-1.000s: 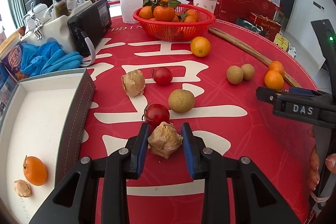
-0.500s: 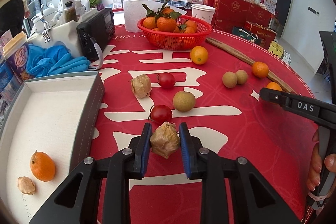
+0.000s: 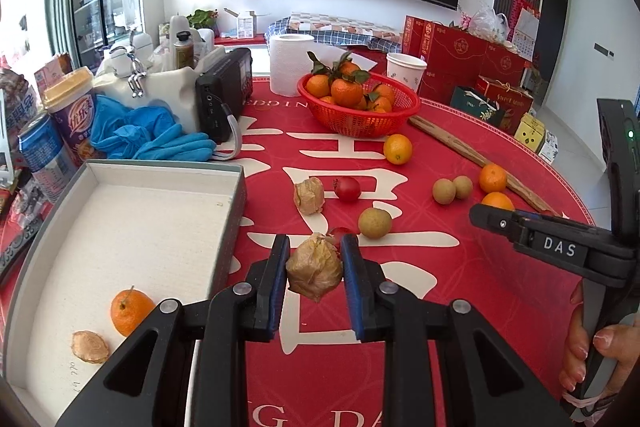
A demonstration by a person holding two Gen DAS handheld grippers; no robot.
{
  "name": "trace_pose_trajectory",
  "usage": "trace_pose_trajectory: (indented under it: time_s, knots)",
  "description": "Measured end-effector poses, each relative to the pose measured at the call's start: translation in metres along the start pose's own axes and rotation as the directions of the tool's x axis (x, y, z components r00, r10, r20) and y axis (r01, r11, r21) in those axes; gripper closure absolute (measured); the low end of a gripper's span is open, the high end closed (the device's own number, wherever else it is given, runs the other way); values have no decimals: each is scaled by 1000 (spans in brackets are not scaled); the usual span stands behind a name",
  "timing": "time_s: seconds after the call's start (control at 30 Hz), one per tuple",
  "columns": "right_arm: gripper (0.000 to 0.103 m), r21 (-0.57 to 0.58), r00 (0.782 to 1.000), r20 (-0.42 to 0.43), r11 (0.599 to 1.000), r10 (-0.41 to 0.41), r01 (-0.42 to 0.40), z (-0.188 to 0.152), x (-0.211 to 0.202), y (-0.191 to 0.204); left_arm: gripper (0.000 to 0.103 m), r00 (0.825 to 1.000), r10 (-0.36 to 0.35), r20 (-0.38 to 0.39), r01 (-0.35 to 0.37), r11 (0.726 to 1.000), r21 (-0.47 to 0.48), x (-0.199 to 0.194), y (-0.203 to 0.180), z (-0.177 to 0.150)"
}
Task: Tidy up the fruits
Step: 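Grasp another husk fruit with the left tool while the right tool grasps a mandarin, then carry both fruits into the white tray and open both tools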
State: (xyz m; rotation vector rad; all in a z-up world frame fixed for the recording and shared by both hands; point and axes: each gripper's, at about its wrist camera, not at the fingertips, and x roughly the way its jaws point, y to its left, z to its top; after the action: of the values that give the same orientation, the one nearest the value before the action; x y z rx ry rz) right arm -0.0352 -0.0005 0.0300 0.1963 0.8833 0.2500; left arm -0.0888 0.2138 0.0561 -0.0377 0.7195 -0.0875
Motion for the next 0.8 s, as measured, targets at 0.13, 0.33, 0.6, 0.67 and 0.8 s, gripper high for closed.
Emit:
trace_pose_trajectory:
  time_s: [0.13, 0.33, 0.6, 0.67, 0.8]
  knots:
    - [65, -22, 999, 8, 999, 41, -41, 1, -2, 15, 74, 997, 47, 63, -44, 998, -38, -20, 18, 6]
    - [65, -69, 995, 1, 992, 104, -104, 2, 1, 47, 74, 989, 120, 91, -111, 989, -94, -32, 53, 4]
    - [65, -163, 980, -21, 966, 198, -199, 1, 9, 113, 74, 978, 194, 76, -180, 970, -164, -38, 97, -7]
    - [65, -199, 975, -29, 955, 221, -222, 0, 11, 135, 74, 976, 207, 64, -192, 964, -184, -40, 109, -12]
    - [65, -244, 961, -65, 929, 270, -278, -1, 23, 177, 74, 973, 228, 24, -215, 946, -243, -38, 136, -24]
